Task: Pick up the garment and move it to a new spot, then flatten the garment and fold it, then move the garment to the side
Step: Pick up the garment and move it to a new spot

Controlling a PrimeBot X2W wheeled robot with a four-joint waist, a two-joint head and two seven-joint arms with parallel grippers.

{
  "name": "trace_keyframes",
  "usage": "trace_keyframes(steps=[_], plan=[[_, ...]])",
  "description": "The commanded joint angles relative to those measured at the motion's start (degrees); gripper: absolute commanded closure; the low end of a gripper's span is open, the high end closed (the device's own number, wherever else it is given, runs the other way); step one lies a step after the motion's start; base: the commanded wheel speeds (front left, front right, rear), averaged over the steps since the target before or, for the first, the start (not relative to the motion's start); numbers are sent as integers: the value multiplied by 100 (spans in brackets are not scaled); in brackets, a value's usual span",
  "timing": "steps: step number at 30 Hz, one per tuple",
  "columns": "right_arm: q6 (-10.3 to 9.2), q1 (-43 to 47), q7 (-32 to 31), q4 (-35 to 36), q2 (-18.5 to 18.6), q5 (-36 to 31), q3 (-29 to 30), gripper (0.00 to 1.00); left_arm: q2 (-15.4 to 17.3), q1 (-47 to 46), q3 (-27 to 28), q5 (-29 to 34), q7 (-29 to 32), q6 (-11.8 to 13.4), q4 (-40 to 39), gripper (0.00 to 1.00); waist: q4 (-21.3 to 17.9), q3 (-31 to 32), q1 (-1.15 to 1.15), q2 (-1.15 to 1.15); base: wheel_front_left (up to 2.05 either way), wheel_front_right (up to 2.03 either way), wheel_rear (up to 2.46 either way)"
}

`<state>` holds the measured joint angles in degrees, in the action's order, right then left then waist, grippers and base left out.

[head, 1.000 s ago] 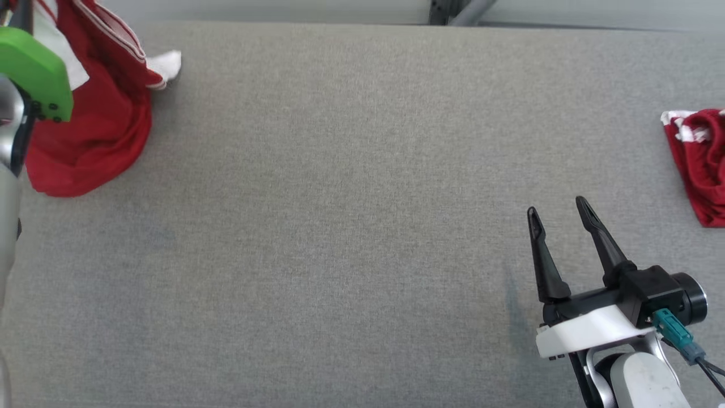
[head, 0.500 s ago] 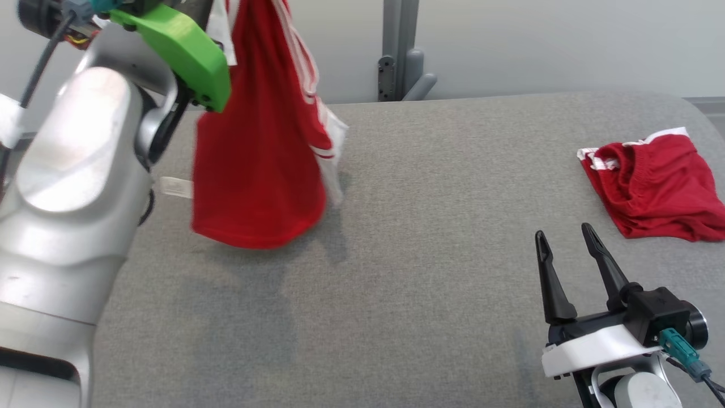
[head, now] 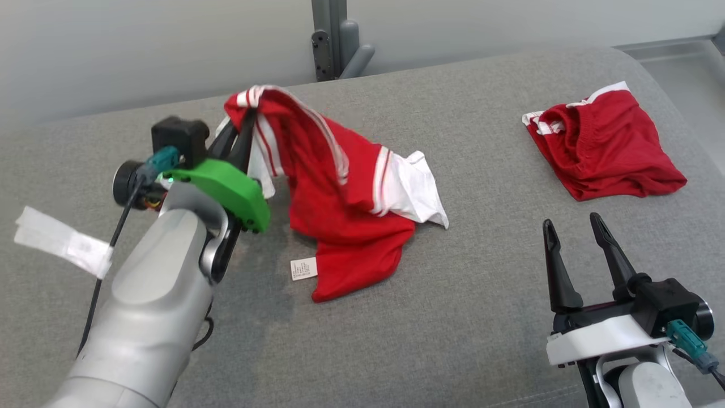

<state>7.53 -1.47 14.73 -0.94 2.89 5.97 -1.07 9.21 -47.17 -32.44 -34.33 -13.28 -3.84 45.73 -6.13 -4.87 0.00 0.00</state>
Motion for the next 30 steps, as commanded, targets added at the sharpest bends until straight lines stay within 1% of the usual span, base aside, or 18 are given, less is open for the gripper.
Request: trace_keyframes(steps=[1,4,6,10,11,13,14,17,20,23,30], plan=[[-8,-57,35,-12,2,19,21,0,73,99,-1,91,-64,27,95,100,-203,-228,0,0,0,0,0],[-8,-99,44,-38,2,3,63,0,141,440,117,54,-163,44,505,100,-228,-286,0,0,0,0,0],[-8,-112,51,-54,2,-5,90,0,229,585,267,25,-196,101,718,100,-221,-301,0,0,0,0,0],[-8,-121,46,-85,1,-34,117,0,325,931,605,55,-192,177,897,100,-147,-250,0,0,0,0,0],[-9,-117,48,-94,2,-46,126,0,337,999,677,84,-190,192,931,75,-115,-221,0,0,0,0,0],[-9,-109,49,-113,2,-72,125,0,349,1100,810,109,-191,202,940,9,-54,-158,0,0,0,0,0],[-9,-106,49,-120,2,-74,121,0,339,1163,869,112,-190,199,949,0,-24,-123,0,0,0,0,0],[-9,-58,51,-139,2,-76,122,0,322,1325,1054,199,-191,175,835,0,70,6,0,0,0,0,0],[-9,43,51,-163,2,-70,162,0,289,1580,1223,420,-190,129,465,0,177,180,0,0,0,0,0],[-9,160,49,-194,1,-58,227,0,241,1931,1313,655,-189,20,27,0,302,362,0,0,0,0,0],[-9,336,49,-229,3,-27,255,0,77,2881,1876,1002,-185,-37,-1185,0,483,614,0,0,0,0,0]])
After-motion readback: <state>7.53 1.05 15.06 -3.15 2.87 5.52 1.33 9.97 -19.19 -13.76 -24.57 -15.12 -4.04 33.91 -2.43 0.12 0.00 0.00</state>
